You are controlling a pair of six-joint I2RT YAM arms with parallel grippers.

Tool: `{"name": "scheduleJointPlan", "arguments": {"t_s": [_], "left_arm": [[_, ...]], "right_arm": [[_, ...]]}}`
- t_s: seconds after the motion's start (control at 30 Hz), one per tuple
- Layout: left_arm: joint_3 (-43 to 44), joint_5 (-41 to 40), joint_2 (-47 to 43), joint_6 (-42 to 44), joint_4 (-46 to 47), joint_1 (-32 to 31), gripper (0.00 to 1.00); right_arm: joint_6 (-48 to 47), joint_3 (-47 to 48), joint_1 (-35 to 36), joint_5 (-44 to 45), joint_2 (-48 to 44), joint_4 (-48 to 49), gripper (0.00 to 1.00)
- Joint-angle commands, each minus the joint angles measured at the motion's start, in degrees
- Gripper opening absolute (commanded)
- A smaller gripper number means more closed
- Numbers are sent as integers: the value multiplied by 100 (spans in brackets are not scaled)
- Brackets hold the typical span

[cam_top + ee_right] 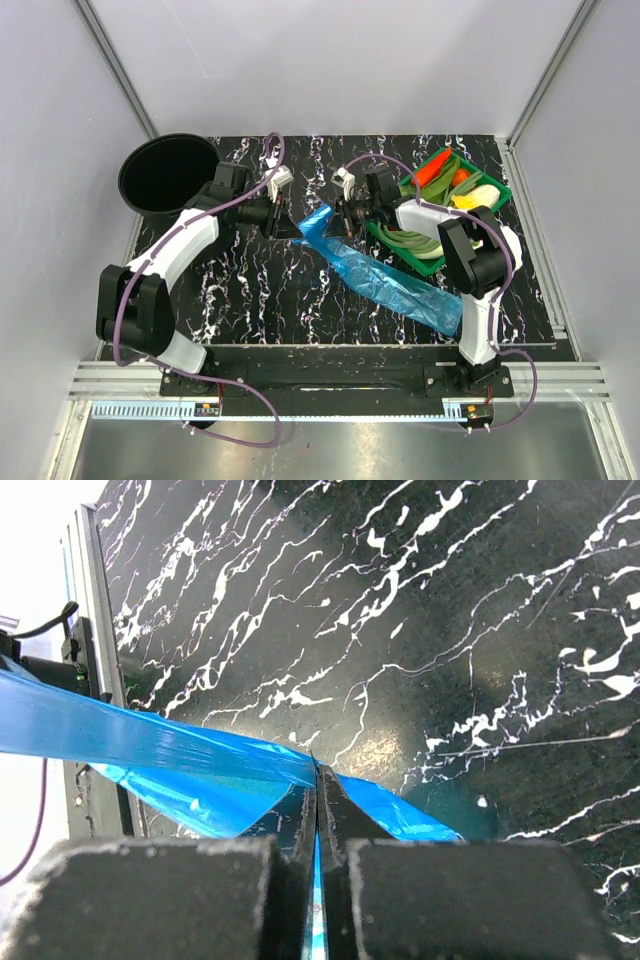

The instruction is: Put the trash bags into the trash bin

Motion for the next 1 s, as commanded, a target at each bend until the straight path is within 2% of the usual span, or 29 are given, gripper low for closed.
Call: {"name": "scheduleJointPlan", "arguments": {"t_s": [0.0, 0.17, 0.33, 0.4, 0.5, 0.7, 0.77, 0.87, 0.97], "left_arm": [[137, 680, -608, -297, 662, 96, 0], [-30, 812, -599, -297, 811, 87, 0], [-145, 760, -521, -18, 725, 61, 0], [-57, 654, -354, 168, 479, 61, 13], [109, 207, -108, 134, 259, 52, 13], [146, -1321, 245, 98, -15, -141, 0], [40, -1735, 306, 37, 143, -185, 0], [-83, -1904, 438, -16, 319, -203, 0], [-180, -1659, 570, -43, 468, -203, 0]], "right_arm": [[166, -122, -372, 1136, 311, -473, 0], [580, 98, -469, 917, 556, -500, 0], [247, 10, -442, 969, 382, -499, 0], [71, 27, -434, 995, 285, -622, 0], [-158, 115, -381, 1101, 171, -1000, 0], [-826, 37, -214, 1663, -128, -1414, 0], [-923, -8, -144, 1742, -147, -1431, 0], [-888, 18, -82, 1787, -24, -1458, 0], [-783, 80, -73, 1577, 38, -1405, 0]]}}
